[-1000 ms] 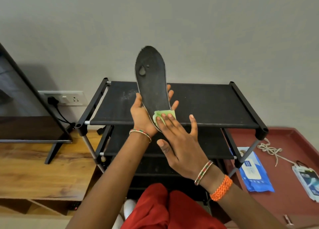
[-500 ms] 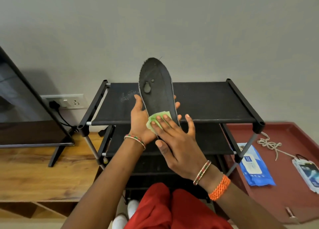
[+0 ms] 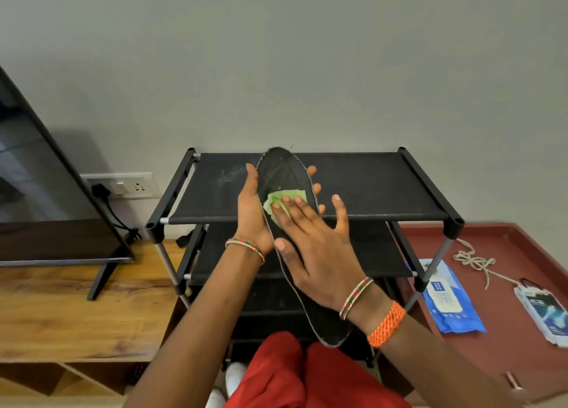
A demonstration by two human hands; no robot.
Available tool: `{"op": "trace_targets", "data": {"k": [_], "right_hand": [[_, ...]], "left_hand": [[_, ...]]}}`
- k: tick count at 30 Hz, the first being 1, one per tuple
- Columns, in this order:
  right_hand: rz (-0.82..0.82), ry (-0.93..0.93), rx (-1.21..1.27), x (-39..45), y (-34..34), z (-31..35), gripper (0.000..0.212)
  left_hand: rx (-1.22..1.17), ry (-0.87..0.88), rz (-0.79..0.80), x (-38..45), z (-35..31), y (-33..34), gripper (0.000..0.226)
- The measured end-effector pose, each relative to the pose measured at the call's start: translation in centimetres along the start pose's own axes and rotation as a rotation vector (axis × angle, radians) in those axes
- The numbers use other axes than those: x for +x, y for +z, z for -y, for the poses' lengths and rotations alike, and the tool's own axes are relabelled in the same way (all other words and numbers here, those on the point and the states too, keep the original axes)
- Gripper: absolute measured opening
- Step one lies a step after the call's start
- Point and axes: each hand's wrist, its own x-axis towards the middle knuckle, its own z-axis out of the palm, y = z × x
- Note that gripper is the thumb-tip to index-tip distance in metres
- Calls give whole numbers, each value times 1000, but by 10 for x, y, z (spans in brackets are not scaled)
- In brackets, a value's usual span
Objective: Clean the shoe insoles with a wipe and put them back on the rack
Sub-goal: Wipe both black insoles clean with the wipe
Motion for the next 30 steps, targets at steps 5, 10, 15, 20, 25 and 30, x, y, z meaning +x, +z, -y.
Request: {"op": "trace_targets", "data": {"k": [5, 10, 15, 20, 25, 30], "right_hand": [[-8, 87, -88, 20, -11, -3, 60], [48, 34, -24, -5, -13, 13, 65], [14, 80, -37, 5, -23, 4, 70], [31, 70, -75, 12, -32, 3, 72], [76, 80, -72, -6, -29, -1, 71], [-3, 153, -114, 23, -27, -19, 68]], "left_hand": [[55, 13, 29, 1, -1, 7, 93], [-100, 152, -7, 4, -19, 0, 87], [-6, 20, 44, -6, -1, 8, 92], [-36, 28, 61, -5, 4, 14, 91], [-52, 32, 15, -3, 2, 8, 86], [51, 31, -48, -12, 27, 15, 65]]}}
